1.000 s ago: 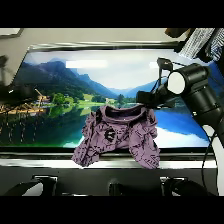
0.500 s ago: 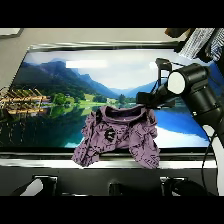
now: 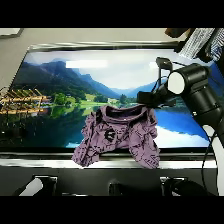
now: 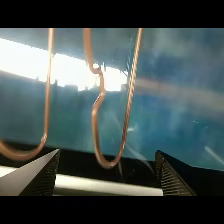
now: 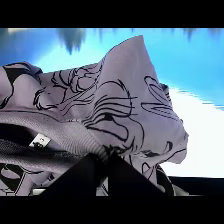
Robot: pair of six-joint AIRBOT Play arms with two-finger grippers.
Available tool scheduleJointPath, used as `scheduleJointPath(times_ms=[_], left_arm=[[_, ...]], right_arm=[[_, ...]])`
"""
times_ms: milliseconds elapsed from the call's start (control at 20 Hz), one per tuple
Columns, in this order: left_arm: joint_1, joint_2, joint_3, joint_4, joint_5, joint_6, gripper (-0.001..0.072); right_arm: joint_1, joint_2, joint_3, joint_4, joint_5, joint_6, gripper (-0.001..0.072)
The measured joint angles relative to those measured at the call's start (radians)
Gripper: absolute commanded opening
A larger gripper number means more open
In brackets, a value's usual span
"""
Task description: Fold the clothes and pants, and hang the long-sleeved shirts on hangers.
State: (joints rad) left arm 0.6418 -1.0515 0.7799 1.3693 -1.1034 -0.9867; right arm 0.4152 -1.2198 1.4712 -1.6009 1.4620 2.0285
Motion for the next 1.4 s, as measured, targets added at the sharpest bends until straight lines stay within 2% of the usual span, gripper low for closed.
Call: scheduleJointPath(times_ms=[150,300,400,450,500,750,850,900,1050,1100,1150,1200,1250,1300,1400], left_arm=[[0.002,-0.02,-0.05,-0.021,0.048,0.086,0.072],[-0.004,-0.058,-0.071,-0.032,0.092,0.129,0.072],[-0.018,-0.084,-0.077,-0.035,0.123,0.142,0.0713],[-0.025,-0.095,-0.079,-0.036,0.136,0.147,0.0658],[-0.032,-0.105,-0.08,-0.036,0.148,0.151,0.0637],[-0.058,-0.144,-0.084,-0.023,0.191,0.159,0.0636],[-0.061,-0.157,-0.084,-0.014,0.198,0.159,0.0432],[-0.063,-0.162,-0.084,-0.009,0.2,0.161,0.0392],[-0.064,-0.178,-0.085,-0.006,0.206,0.161,0.0385],[-0.064,-0.182,-0.085,-0.006,0.209,0.161,0.032],[-0.065,-0.186,-0.084,-0.003,0.21,0.161,0.0185],[-0.064,-0.189,-0.084,-0.003,0.215,0.161,0.0117],[-0.065,-0.192,-0.084,-0.003,0.217,0.161,0.0103],[-0.064,-0.192,-0.084,-0.003,0.217,0.161,0.0037],[-0.066,-0.192,-0.08,-0.003,0.212,0.158,0.0029]], right_arm=[[0.0,0.0,0.0,-0.011,-0.009,0.0,0.0047],[0.0,0.0,0.0,-0.015,-0.021,0.0,0.0047],[0.0,0.0,0.0,-0.018,-0.024,-0.002,0.0047],[0.0,0.0,0.0,-0.019,-0.024,-0.008,0.0047],[0.0,0.0,0.0,-0.019,-0.026,-0.011,0.0047],[0.0,0.0,0.0,-0.021,-0.029,-0.024,0.0047],[0.0,0.0,0.0,-0.022,-0.029,-0.027,0.0047],[0.0,0.0,0.0,-0.024,-0.029,-0.027,0.0047],[0.0,0.0,0.0,-0.026,-0.029,-0.027,0.0047],[0.0,0.0,0.0,-0.026,-0.029,-0.03,0.0047],[0.0,0.0,0.0,-0.028,-0.029,-0.029,0.0047],[0.0,0.0,0.0,-0.029,-0.03,-0.029,0.0047],[0.0,0.0,0.0,-0.029,-0.03,-0.029,0.0047],[0.0,0.0,0.0,-0.029,-0.03,-0.029,0.0047],[0.0,0.0,0.0,-0.034,-0.031,-0.029,0.0046]])
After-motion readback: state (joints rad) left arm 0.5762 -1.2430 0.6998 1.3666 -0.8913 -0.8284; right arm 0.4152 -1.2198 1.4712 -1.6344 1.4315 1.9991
